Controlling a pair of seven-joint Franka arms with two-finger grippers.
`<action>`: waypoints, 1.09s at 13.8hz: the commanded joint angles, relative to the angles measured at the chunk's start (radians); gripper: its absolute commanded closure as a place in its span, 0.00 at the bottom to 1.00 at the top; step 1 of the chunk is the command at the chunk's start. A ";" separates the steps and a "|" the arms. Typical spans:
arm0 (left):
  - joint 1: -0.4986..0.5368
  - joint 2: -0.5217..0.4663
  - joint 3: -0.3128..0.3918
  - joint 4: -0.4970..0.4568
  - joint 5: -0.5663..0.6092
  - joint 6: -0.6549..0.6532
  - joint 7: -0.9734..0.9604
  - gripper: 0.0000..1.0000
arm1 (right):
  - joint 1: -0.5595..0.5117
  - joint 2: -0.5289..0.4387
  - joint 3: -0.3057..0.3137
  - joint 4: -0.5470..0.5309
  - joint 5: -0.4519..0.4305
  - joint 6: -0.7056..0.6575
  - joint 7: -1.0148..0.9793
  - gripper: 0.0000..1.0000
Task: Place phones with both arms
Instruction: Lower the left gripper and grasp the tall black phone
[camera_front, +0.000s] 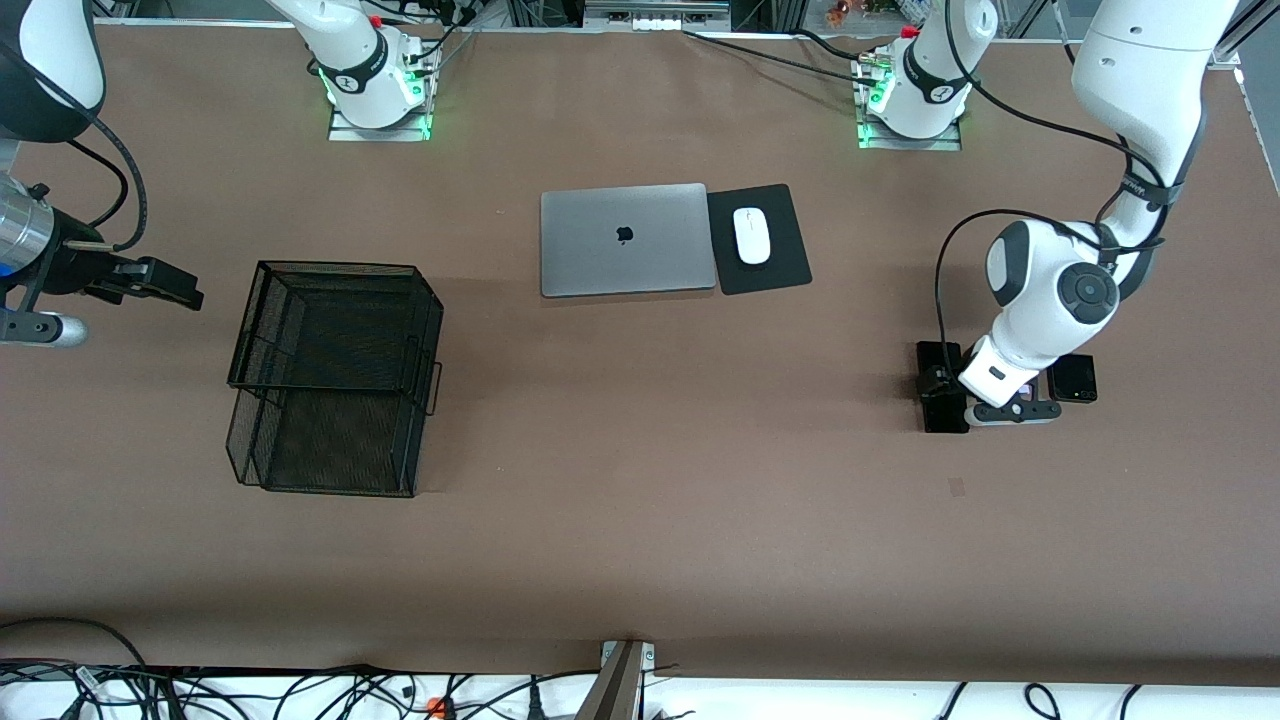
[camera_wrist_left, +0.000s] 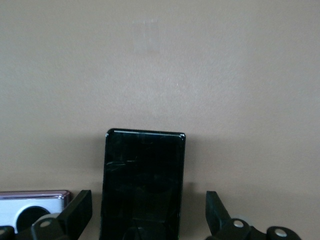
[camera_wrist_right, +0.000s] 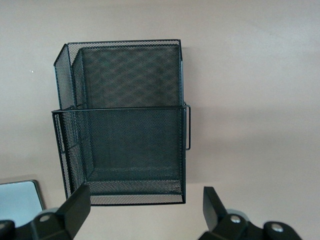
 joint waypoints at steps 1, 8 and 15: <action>-0.009 0.007 0.008 -0.029 -0.020 0.056 -0.009 0.00 | -0.004 0.003 -0.005 0.027 0.012 -0.032 -0.014 0.00; -0.009 0.041 0.012 -0.045 0.033 0.099 -0.008 0.00 | -0.004 -0.006 -0.005 0.026 0.014 -0.064 -0.007 0.00; 0.014 0.092 0.015 -0.040 0.181 0.101 -0.003 0.00 | -0.003 0.002 -0.002 0.027 0.015 -0.064 -0.009 0.00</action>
